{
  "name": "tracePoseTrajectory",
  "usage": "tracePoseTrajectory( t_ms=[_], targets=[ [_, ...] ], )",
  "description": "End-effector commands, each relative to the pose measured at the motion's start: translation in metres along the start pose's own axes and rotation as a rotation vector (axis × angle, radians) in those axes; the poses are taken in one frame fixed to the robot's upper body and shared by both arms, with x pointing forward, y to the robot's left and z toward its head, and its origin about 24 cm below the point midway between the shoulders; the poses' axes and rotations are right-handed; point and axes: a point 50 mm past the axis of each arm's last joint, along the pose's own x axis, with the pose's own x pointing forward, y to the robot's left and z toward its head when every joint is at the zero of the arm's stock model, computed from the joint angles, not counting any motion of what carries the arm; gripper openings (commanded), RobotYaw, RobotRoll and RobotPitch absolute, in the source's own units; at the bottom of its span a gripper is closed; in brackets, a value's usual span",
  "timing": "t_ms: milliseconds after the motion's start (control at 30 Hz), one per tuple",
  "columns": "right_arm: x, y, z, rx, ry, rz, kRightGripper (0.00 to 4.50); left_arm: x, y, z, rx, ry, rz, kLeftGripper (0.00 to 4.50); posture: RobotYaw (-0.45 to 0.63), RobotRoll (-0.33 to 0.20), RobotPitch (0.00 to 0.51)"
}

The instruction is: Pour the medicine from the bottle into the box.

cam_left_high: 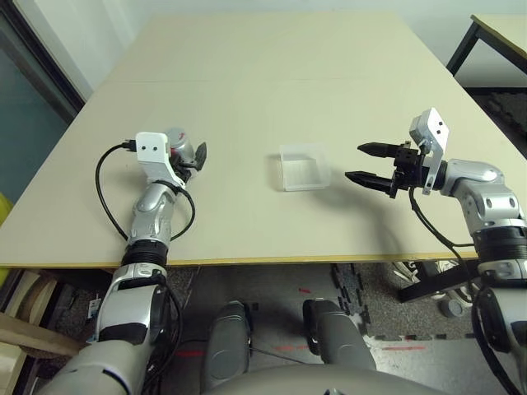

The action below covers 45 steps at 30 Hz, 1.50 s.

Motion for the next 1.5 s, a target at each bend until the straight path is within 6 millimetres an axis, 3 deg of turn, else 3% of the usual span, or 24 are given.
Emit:
tracePoseTrajectory(
  t_ms=[33,133,200,300,333,600,867,1133,1367,1500],
  targets=[
    [-0.001,0.001,0.000,-0.010,0.004,0.000,4.50,0.003,0.001,0.003,0.026,-0.002,-0.014,4.46,-0.19,0.000,0.101],
    [-0.001,0.000,0.001,-0.012,0.004,-0.002,4.50,0.004,-0.001,0.002,0.028,0.001,-0.035,4.30,-0.19,0.000,0.100],
    [0.000,0.000,0.001,-0.013,0.003,-0.002,4.50,0.004,-0.001,0.002,0.029,0.001,-0.038,3.85,-0.19,0.000,0.098],
    [0.000,0.000,0.001,-0.014,0.003,-0.001,4.50,0.004,-0.001,0.001,0.028,0.001,-0.040,2.79,-0.18,0.000,0.096],
    [0.000,-0.001,0.001,-0.015,0.002,0.000,4.50,0.003,-0.001,0.001,0.029,0.000,-0.042,2.75,-0.18,0.000,0.096],
    [0.002,-0.001,0.004,-0.014,-0.015,-0.002,4.50,0.002,-0.001,0.004,0.039,0.003,-0.103,2.75,-0.18,0.000,0.097],
    [0.003,-0.005,0.018,0.015,-0.082,0.008,4.50,0.009,-0.017,0.040,-0.014,-0.029,-0.376,2.75,-0.18,0.000,0.090],
    [0.012,-0.010,0.040,-0.008,-0.104,0.086,4.50,0.016,-0.052,0.070,-0.062,-0.016,-0.670,2.75,-0.19,0.000,0.079],
    [0.031,-0.006,0.069,-0.024,-0.142,0.223,4.50,0.014,-0.092,0.080,-0.084,0.023,-0.918,2.75,-0.19,0.000,0.059],
    [0.041,-0.003,0.079,-0.031,-0.149,0.283,4.50,0.012,-0.103,0.082,-0.081,0.042,-0.997,2.75,-0.20,0.000,0.051]
  ],
)
